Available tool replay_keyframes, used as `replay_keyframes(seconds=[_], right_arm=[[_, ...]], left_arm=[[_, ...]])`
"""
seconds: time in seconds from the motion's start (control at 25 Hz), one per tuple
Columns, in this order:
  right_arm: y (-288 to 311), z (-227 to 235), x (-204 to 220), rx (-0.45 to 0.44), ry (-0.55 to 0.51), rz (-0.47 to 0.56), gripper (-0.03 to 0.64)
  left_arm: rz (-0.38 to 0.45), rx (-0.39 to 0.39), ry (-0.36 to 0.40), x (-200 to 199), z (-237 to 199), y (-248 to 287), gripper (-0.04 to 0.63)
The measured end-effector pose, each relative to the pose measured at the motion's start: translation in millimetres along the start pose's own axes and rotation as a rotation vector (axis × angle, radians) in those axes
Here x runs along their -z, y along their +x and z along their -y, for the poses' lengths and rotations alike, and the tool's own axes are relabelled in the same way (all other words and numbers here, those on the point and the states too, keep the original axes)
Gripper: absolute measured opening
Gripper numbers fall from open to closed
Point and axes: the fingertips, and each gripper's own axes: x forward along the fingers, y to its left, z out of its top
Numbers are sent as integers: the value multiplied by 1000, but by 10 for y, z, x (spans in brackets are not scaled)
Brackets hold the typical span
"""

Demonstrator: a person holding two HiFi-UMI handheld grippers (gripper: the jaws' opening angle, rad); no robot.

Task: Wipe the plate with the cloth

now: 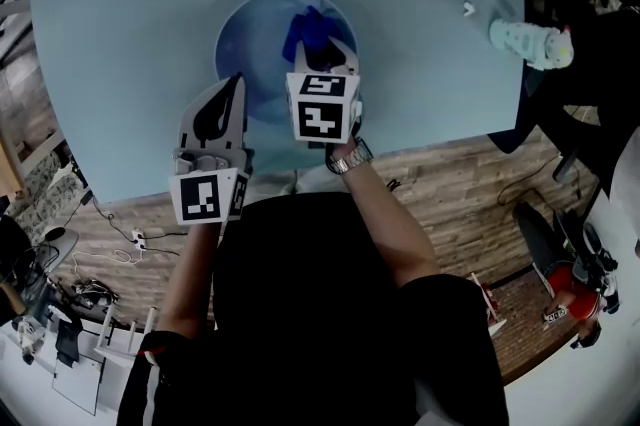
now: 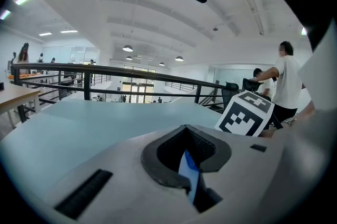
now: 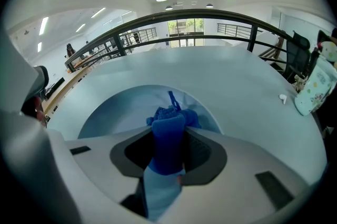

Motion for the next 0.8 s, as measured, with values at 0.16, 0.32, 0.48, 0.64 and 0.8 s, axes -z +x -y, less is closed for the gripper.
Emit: replay_keyframes(seconds=[0.16, 0.32, 0.48, 0.64, 0.8], right_arm=[[-31, 114, 34, 46, 0, -12, 120], [-18, 118, 72, 56, 1, -2, 120], [-75, 126, 94, 67, 8, 1, 120], [-190, 14, 70, 40, -6, 11, 120], [-238, -229, 88, -14, -38, 25, 120]], left_arm=[[2, 9, -5, -2, 49, 9, 0], [13, 17, 0, -38, 62, -15, 0], [39, 25, -6, -65, 92, -46, 0], [38, 11, 1, -34, 66, -101, 2], [47, -13, -5, -29, 20, -208, 2]])
